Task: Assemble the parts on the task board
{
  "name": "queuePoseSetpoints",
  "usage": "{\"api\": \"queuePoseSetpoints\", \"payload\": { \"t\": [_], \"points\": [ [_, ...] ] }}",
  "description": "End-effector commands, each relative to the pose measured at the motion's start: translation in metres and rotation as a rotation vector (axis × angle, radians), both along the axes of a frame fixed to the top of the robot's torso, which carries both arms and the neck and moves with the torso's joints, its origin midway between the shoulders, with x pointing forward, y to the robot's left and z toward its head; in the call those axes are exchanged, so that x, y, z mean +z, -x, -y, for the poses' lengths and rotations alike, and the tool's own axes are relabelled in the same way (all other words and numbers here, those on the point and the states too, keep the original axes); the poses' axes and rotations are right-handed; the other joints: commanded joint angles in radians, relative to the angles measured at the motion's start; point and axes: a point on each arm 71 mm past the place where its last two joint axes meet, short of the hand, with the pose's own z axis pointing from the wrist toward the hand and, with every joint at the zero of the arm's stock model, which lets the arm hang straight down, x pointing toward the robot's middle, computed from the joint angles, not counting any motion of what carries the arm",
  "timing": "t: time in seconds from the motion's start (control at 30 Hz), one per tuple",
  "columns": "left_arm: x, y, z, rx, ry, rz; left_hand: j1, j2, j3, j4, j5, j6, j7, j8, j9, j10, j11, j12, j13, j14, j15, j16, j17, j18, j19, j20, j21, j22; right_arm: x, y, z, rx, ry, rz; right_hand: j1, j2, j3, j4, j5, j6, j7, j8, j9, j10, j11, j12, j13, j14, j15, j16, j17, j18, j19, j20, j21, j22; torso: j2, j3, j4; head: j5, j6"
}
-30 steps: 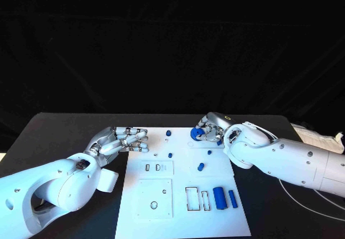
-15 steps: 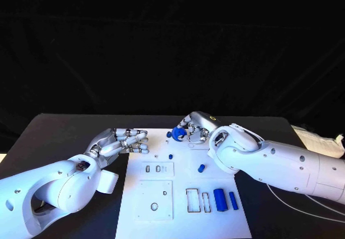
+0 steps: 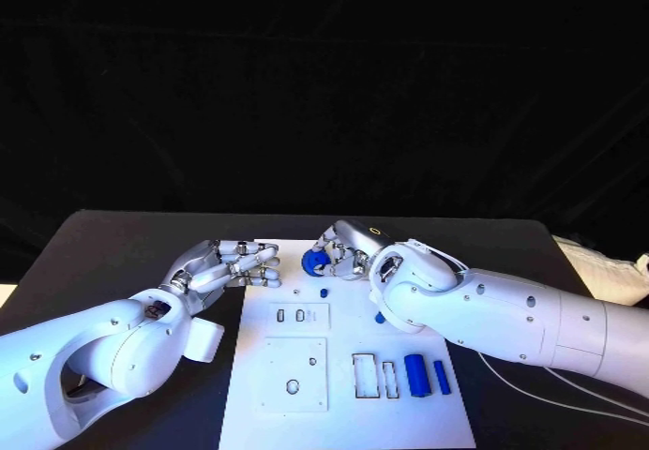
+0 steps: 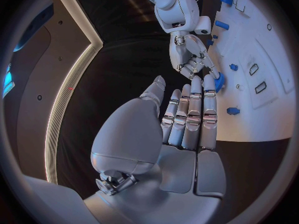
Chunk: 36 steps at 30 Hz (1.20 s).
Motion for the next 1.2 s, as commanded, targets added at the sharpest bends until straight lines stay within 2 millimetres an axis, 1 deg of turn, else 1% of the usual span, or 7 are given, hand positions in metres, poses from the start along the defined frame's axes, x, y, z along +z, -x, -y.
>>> {"api": "queuePoseSetpoints", "payload": {
  "t": [0.03, 0.43, 0.6, 0.73, 0.87, 1.03, 1.2],
  "points": [
    [0.0007, 0.0004, 0.0024, -0.019, 0.017, -0.004, -0.011, -0.002, -0.003, 0.000, 0.000, 0.007, 0.000, -0.005, -0.001, 0.002, 0.005, -0.007, -0.001, 0.000, 0.003, -0.005, 0.001, 0.010, -0.002, 0.004, 0.000, -0.001, -0.0052, -0.0011, -0.0033, 0.010, 0.050, -0.014, -0.009, -0.002, 0.005, -0.001, 0.002, 0.037, -0.013, 0.003, 0.024, -0.002, 0.002, -0.003, 0.001, 0.060, -0.001, -0.005, 0.036, -0.011, 0.004, 0.000, 0.004, 0.034, 0.001, 0.0013, -0.0017, 0.002, -0.002],
    [0.0003, 0.0005, 0.0032, -0.020, 0.022, -0.009, -0.011, -0.001, -0.003, -0.001, 0.000, 0.007, 0.000, -0.006, -0.002, 0.001, 0.005, -0.007, -0.001, 0.000, 0.003, -0.006, 0.001, 0.010, -0.002, 0.004, 0.000, -0.002, -0.0094, -0.0053, -0.0015, -0.028, 0.076, -0.017, -0.024, -0.017, 0.012, 0.000, 0.004, 0.023, -0.006, -0.012, 0.022, -0.008, 0.007, -0.013, -0.001, 0.058, 0.003, -0.009, 0.028, -0.010, 0.000, 0.003, 0.002, 0.030, -0.001, 0.0035, -0.0025, 0.004, -0.006],
    [0.0001, 0.0007, 0.0036, -0.023, 0.023, -0.010, -0.011, -0.001, -0.003, -0.001, 0.000, 0.007, 0.000, -0.006, -0.002, 0.001, 0.005, -0.007, -0.001, 0.000, 0.003, -0.006, 0.001, 0.010, -0.002, 0.004, 0.000, -0.002, -0.0104, -0.0065, -0.0005, -0.045, 0.083, -0.023, -0.049, -0.040, 0.012, 0.007, -0.023, -0.036, 0.014, -0.052, 0.010, -0.036, 0.026, -0.062, -0.032, 0.057, 0.018, -0.014, 0.023, -0.007, -0.012, 0.015, -0.005, 0.015, -0.001, 0.0036, -0.0026, 0.001, -0.006],
    [0.0001, 0.0009, 0.0038, -0.024, 0.023, -0.011, -0.011, -0.001, -0.003, -0.001, 0.000, 0.007, 0.000, -0.006, -0.002, 0.001, 0.005, -0.007, -0.001, 0.000, 0.003, -0.006, 0.001, 0.010, -0.002, 0.004, 0.000, -0.002, -0.0110, -0.0074, 0.0006, -0.053, 0.087, -0.028, -0.068, -0.059, -0.007, 0.015, -0.043, -0.092, 0.024, -0.056, -0.001, -0.052, 0.036, -0.086, -0.048, 0.056, 0.027, -0.016, 0.019, -0.005, -0.019, 0.024, -0.009, 0.006, -0.001, 0.0031, -0.0021, 0.001, -0.008],
    [0.0000, 0.0012, 0.0040, -0.025, 0.023, -0.011, -0.011, -0.001, -0.003, -0.001, 0.000, 0.007, 0.000, -0.006, -0.002, 0.001, 0.005, -0.007, -0.001, 0.000, 0.003, -0.006, 0.001, 0.010, -0.002, 0.004, 0.000, -0.002, -0.0116, -0.0076, 0.0005, -0.051, 0.090, -0.036, -0.095, -0.079, -0.068, 0.044, -0.048, -0.154, 0.037, -0.055, -0.012, -0.068, 0.048, -0.112, -0.066, 0.055, 0.038, -0.019, 0.016, -0.003, -0.025, 0.034, -0.014, -0.002, -0.001, 0.0029, -0.0020, 0.000, -0.008],
    [-0.0001, 0.0013, 0.0039, -0.025, 0.023, -0.012, -0.011, -0.001, -0.003, -0.001, 0.000, 0.007, 0.000, -0.006, -0.002, 0.001, 0.005, -0.007, -0.001, 0.000, 0.003, -0.006, 0.001, 0.010, -0.002, 0.004, 0.000, -0.002, -0.0118, -0.0066, 0.0003, -0.045, 0.091, -0.043, -0.084, -0.063, -0.219, 0.123, -0.017, -0.161, 0.041, -0.051, -0.008, -0.071, 0.054, -0.107, -0.062, 0.055, 0.044, -0.020, 0.018, -0.003, -0.025, 0.043, -0.015, -0.001, -0.001, 0.0028, -0.0019, 0.001, -0.010],
    [-0.0002, 0.0012, 0.0037, -0.025, 0.022, -0.012, -0.011, -0.001, -0.003, -0.001, 0.000, 0.007, 0.000, -0.006, -0.002, 0.001, 0.005, -0.007, -0.001, 0.000, 0.003, -0.006, 0.001, 0.010, -0.002, 0.004, 0.000, -0.002, -0.0065, -0.0029, 0.0043, -0.045, 0.050, -0.005, -0.073, -0.035, -0.246, 0.144, 0.003, -0.123, 0.032, -0.037, -0.001, -0.054, 0.047, -0.071, -0.034, 0.057, 0.039, -0.017, 0.026, -0.005, -0.016, 0.041, -0.010, 0.011, -0.001, 0.0031, -0.0012, 0.000, -0.010]
  ]
}}
